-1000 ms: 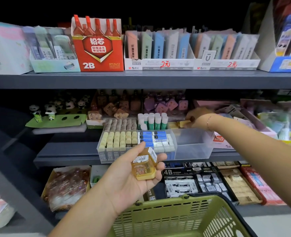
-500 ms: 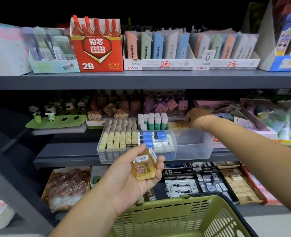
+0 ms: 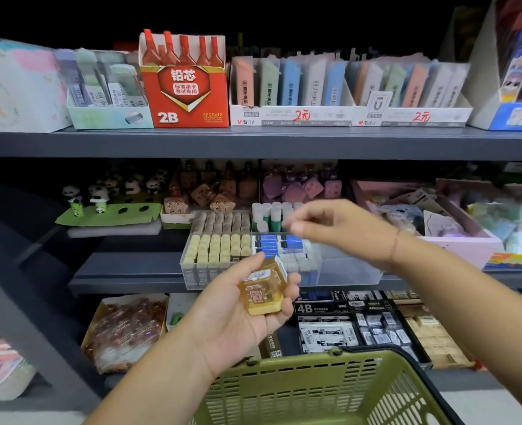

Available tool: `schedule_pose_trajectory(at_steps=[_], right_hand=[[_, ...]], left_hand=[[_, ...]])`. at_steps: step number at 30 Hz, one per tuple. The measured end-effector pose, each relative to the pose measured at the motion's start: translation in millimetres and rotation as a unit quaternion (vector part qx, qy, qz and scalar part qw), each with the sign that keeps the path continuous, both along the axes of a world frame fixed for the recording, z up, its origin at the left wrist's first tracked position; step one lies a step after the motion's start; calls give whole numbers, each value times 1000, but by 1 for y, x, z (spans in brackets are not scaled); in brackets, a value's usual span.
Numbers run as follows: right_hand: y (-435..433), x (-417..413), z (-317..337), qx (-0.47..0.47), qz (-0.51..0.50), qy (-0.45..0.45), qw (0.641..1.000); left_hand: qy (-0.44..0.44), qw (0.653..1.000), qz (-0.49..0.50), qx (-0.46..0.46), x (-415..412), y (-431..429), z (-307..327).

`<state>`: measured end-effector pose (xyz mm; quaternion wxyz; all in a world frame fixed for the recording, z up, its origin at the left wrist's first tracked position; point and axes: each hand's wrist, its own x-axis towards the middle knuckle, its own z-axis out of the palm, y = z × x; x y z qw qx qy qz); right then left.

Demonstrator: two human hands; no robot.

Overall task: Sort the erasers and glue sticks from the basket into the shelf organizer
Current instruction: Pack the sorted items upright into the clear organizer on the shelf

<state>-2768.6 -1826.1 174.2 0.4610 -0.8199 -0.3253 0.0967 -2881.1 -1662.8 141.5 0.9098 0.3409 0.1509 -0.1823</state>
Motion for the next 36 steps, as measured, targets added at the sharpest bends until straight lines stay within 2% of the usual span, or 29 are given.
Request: schedule_pose_trajectory(at_steps=[3,6,11,14,17,21,25,28,30,33,36], right_hand=[[5,-27,-10,10,95,69,993],[6,-33,-20,49,111,113,986],[5,-33,-19,99,69,181,976],[-1,-24,-16,134,2,203,970],[-11,-15,-10,225,-42,297,927],[-28,4,-4,308,-85,367,873],[-43,19,-6,341,-148,407,834],[-51,30,-12,384,-160,428,802],[-54,37,-10,362,-194,415,812],[-58,55,-8,290,-283,330,853],[-58,73,-10,148,-335,218,905]], left_hand=[[-19,1000,-5,2,0,-1,0],[-26,1000,-8,-1,0,-2,0],[-47,997,-64,22,-3,-3,-1],[-21,998,-62,4,-3,-3,-1],[15,1000,-13,-14,0,-1,-2],[16,999,26,-23,3,3,-4],[12,999,30,-23,4,2,-3],[19,999,40,-32,3,1,-3],[21,998,43,-43,2,1,-3],[24,999,35,-32,2,1,-4],[26,999,35,-16,3,0,-5]])
